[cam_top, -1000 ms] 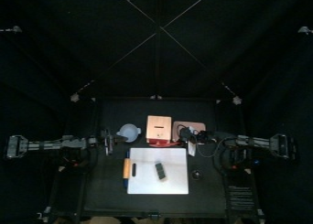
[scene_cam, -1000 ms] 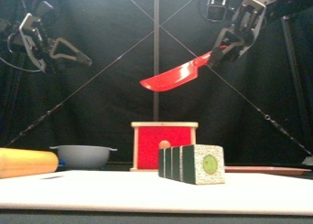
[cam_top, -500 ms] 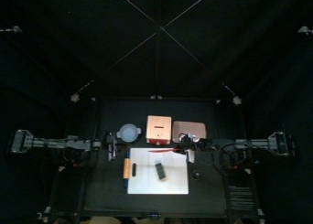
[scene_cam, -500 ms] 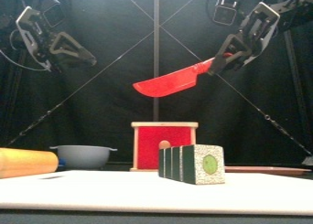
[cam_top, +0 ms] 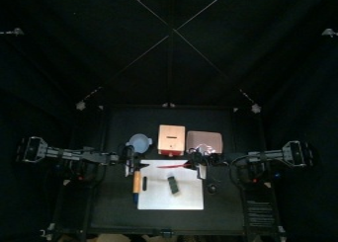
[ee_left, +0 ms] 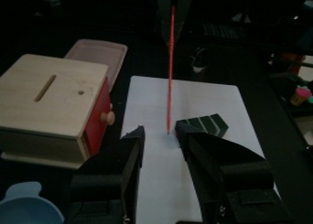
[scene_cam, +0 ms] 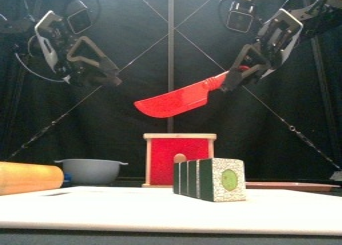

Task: Place sushi on board then cut the sushi with the knife then place the pieces on the plate
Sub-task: Grasp knife edge with left hand

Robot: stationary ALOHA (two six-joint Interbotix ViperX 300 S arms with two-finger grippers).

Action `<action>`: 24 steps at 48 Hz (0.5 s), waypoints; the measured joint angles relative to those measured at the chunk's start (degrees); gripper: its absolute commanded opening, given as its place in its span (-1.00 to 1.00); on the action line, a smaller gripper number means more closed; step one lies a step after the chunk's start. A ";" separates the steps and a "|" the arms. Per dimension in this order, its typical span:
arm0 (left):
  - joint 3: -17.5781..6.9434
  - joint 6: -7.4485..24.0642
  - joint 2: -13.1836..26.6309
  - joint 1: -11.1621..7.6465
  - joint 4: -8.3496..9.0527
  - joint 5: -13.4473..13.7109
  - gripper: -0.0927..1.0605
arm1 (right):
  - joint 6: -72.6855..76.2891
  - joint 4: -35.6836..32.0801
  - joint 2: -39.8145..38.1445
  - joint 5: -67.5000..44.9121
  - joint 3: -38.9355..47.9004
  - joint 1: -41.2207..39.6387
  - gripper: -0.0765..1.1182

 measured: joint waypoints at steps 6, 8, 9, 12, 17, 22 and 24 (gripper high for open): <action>-1.58 0.00 3.25 -1.05 -1.05 0.79 0.64 | 0.00 0.35 0.00 -2.46 1.49 0.44 -0.63; -2.11 0.00 4.39 -1.23 -1.23 1.14 0.67 | 0.00 0.44 0.00 -3.34 1.85 0.62 -0.63; -2.37 0.00 4.92 -1.32 -1.23 1.41 0.69 | 0.00 0.53 0.00 -3.69 1.93 0.70 -0.63; -3.16 0.09 6.33 -1.32 -1.23 1.85 0.70 | 0.00 0.70 0.00 -4.83 2.29 0.88 -0.63; -4.48 0.26 8.17 -1.32 -1.32 2.11 0.70 | 0.00 0.97 0.18 -5.54 2.37 1.05 -0.63; -5.80 0.26 9.93 -1.32 -1.23 2.46 0.70 | 0.00 1.23 0.70 -5.62 2.37 1.32 -0.63; -6.15 0.26 10.55 -1.32 -1.23 2.55 0.69 | 0.00 1.23 0.97 -5.62 2.37 1.41 -0.63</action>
